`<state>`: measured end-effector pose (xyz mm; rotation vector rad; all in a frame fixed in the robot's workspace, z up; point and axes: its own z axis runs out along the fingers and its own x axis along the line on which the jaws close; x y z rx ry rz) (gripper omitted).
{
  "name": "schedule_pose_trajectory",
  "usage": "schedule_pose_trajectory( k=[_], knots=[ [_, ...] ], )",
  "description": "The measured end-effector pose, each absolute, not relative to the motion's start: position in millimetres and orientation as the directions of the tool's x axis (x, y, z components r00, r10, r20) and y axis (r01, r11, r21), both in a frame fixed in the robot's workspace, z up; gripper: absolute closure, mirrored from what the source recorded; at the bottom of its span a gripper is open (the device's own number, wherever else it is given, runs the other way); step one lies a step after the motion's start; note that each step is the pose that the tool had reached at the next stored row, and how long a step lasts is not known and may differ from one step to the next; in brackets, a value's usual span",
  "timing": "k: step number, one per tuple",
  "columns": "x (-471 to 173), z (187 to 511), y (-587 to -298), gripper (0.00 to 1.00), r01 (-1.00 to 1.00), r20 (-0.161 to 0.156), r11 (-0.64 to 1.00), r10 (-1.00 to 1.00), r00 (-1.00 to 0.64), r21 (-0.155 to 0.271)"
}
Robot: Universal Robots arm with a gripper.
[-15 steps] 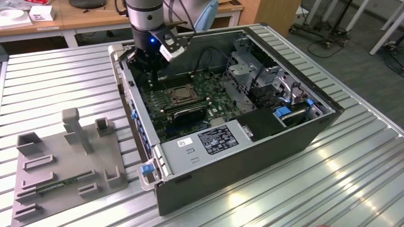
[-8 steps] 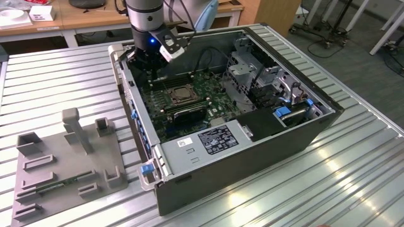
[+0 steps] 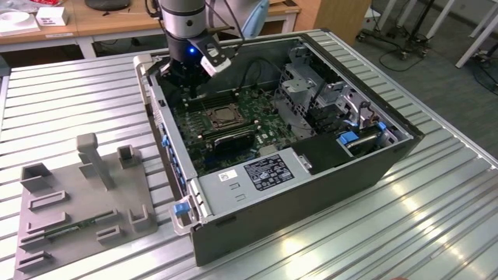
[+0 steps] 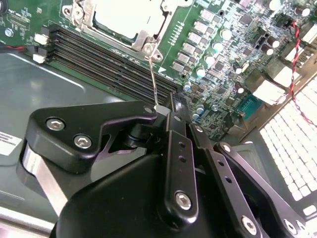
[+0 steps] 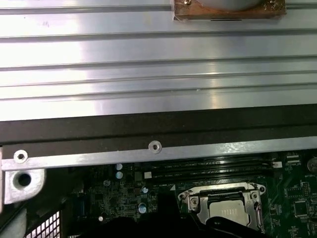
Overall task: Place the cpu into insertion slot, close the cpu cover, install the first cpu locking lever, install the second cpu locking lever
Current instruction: 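Install the first cpu locking lever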
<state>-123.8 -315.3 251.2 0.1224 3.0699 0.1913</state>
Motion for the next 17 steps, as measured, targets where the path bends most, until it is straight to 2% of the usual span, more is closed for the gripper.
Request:
schedule_pose_trajectory(
  k=[17],
  knots=[
    [-90, 251, -317, 0.89, 0.077, -0.047, 0.989, 0.083, -0.995, 0.125]
  ],
)
